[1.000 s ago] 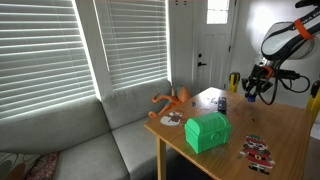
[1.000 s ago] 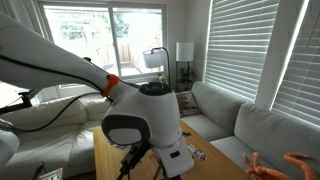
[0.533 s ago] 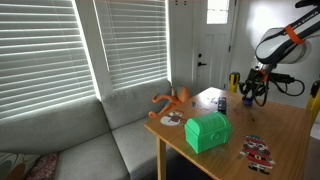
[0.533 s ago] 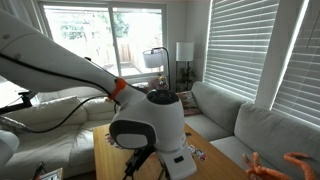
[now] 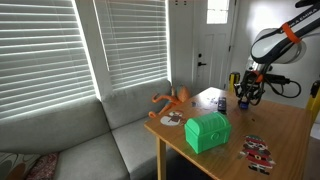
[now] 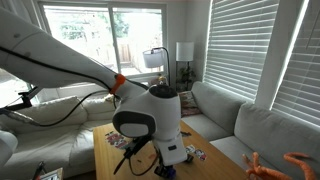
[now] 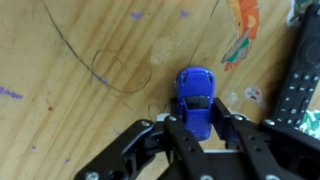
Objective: Move the toy car from right to left
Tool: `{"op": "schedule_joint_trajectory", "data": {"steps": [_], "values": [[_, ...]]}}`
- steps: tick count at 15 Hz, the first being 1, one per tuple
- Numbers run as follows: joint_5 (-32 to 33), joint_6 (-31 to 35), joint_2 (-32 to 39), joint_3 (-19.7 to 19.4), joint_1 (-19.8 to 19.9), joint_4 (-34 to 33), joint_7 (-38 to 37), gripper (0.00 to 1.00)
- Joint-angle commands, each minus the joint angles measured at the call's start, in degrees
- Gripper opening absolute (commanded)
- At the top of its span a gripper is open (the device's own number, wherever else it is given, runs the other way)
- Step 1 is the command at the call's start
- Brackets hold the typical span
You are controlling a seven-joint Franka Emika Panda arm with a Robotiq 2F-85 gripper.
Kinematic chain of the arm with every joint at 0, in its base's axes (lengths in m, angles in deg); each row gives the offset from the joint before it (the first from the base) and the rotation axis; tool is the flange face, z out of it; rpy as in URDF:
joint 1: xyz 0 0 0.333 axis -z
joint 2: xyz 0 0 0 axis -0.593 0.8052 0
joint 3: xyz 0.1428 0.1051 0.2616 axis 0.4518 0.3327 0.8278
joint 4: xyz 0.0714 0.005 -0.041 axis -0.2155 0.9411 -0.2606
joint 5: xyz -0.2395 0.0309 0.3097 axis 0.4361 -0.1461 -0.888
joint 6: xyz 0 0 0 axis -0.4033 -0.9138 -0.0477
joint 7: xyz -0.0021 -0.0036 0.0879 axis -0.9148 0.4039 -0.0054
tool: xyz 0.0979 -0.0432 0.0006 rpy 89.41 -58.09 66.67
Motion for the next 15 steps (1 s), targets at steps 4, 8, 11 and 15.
{"op": "schedule_joint_trajectory", "data": {"steps": [4,8,11,15], "values": [[-1.0,-6.7,0.2,1.8,-2.3,0.4,-10.1,0.10],[0.3,-5.2,0.4,3.4,-4.1,0.8,-17.7,0.10],[3.0,-2.4,0.9,4.8,-5.8,1.1,-25.2,0.10],[7.7,-1.6,1.3,6.0,-7.5,0.8,-33.9,0.10]]}}
